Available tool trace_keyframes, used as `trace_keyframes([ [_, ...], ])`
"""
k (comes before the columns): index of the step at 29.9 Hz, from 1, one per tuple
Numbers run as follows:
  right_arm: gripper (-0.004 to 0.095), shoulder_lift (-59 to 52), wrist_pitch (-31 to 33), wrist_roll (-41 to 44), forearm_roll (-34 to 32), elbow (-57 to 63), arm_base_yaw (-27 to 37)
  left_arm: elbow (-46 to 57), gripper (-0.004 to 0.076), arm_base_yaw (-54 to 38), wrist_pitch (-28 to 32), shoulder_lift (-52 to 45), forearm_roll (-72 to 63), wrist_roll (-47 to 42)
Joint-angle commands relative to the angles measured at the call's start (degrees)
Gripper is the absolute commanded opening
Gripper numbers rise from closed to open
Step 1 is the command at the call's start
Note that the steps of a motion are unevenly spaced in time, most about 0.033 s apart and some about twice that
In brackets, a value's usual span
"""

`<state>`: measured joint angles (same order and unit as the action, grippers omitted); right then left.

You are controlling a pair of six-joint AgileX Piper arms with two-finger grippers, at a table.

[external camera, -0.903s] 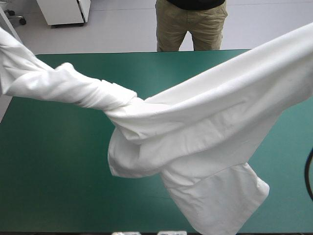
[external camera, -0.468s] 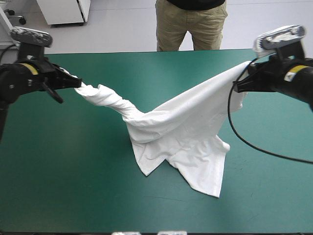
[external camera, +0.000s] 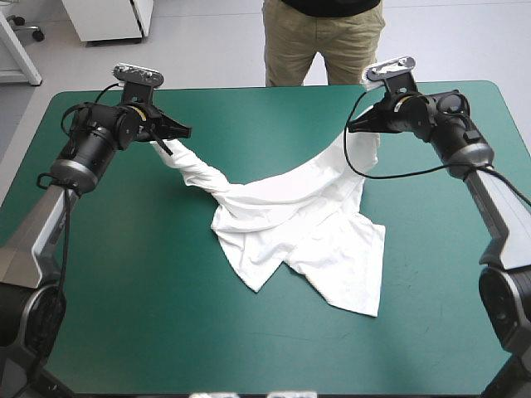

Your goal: Fold the cloth

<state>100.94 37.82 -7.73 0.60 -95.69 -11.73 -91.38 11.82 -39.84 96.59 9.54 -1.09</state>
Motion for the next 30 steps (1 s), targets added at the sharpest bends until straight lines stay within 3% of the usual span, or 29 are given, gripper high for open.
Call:
trace_keyframes([
  [1, -0.0017, 1.6, -6.3, 0.3, -0.2, -6.4, 1.5, -1.6, -0.0009, 0.0, 9.8, 0.4, 4.8, -4.8],
  [6, 0.0023, 5.8, -5.4, 0.3, 0.0, -11.6, 3.5, -2.5, -0.0009, 0.0, 11.9, 4.2, 6.7, -5.9],
  [10, 0.0218, 7.2, -4.7, 0.0, 0.6, -12.6, 4.5, -4.0, 0.004, -0.5, 11.3, 6.8, 6.3, -7.3],
  [13, 0.0465, 7.1, -4.5, 0.0, 0.8, -12.7, 5.0, -5.5, 0.0204, -1.0, 10.4, 7.8, 5.6, -7.3],
  [15, 0.0579, 6.9, -4.4, 0.3, 0.8, -12.9, 5.2, -6.2, 0.0387, -1.1, 10.0, 7.8, 5.2, -7.3],
  [17, 0.061, 6.4, -3.4, 0.3, 0.8, -13.7, 5.5, -7.9, 0.0536, -1.3, 8.4, 7.8, 5.2, -7.3],
  [19, 0.0598, 5.2, -2.3, 0.4, 0.8, -14.7, 5.7, -11.3, 0.0613, -1.3, 3.6, 7.8, 5.3, -7.0],
  [26, 0.0559, -2.1, 3.9, 0.4, 0.0, -17.8, 5.7, -24.4, 0.0575, -0.4, -16.0, 6.1, -0.5, 2.9],
  [30, 0.0558, -7.7, 8.8, 0.4, -0.1, -17.8, 5.7, -25.0, 0.0539, 0.4, -22.9, 2.5, -10.7, 7.3],
])
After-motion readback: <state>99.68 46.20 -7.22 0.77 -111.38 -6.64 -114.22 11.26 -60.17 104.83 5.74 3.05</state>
